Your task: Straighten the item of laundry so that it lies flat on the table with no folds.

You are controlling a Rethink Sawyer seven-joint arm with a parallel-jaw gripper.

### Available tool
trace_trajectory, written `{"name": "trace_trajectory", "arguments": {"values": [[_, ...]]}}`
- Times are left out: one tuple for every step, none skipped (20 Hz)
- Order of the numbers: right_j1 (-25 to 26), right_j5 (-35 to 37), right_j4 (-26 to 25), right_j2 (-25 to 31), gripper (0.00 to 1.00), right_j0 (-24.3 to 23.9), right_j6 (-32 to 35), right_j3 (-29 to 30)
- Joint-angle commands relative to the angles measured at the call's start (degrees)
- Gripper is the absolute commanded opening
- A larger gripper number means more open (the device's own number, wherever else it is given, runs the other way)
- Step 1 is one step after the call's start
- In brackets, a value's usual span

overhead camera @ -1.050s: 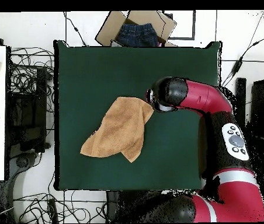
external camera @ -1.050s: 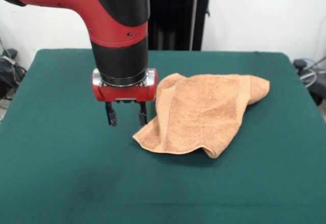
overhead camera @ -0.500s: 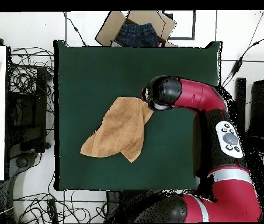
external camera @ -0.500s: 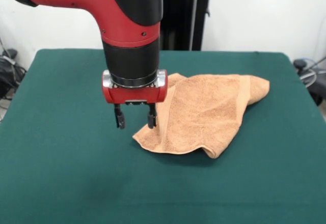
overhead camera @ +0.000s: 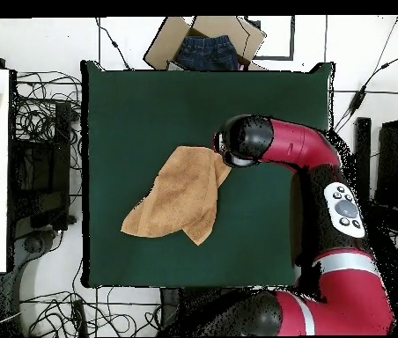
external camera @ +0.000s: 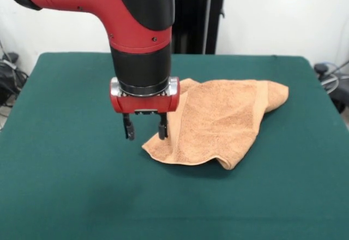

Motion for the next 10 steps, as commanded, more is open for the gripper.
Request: {"name": "trace_trajectory", "arguments": {"values": [[4.11,-5.71,-3.28,5.63,1.0,0.14,-3.52,2.38],[4.42,-6.01,-3.33,5.76,1.0,0.09,-3.65,2.21],[4.7,-6.38,-3.32,5.84,1.0,0.09,-3.61,2.2],[5.1,-6.96,-3.34,5.95,1.0,0.11,-3.52,2.18],[5.58,-7.83,-3.43,6.02,1.0,0.21,-3.33,2.23],[6.5,-8.94,-3.54,6.11,1.0,0.28,-3.04,2.22],[7.41,-10.05,-3.64,6.2,1.0,0.35,-2.76,2.21],[8.54,-10.96,-3.62,6.46,1.0,0.09,-2.81,2.32],[9.42,-11.44,-3.71,6.48,1.0,-0.02,-2.96,2.26],[9.99,-11.43,-3.67,6.55,1.0,-0.2,-3.22,2.27]]}}
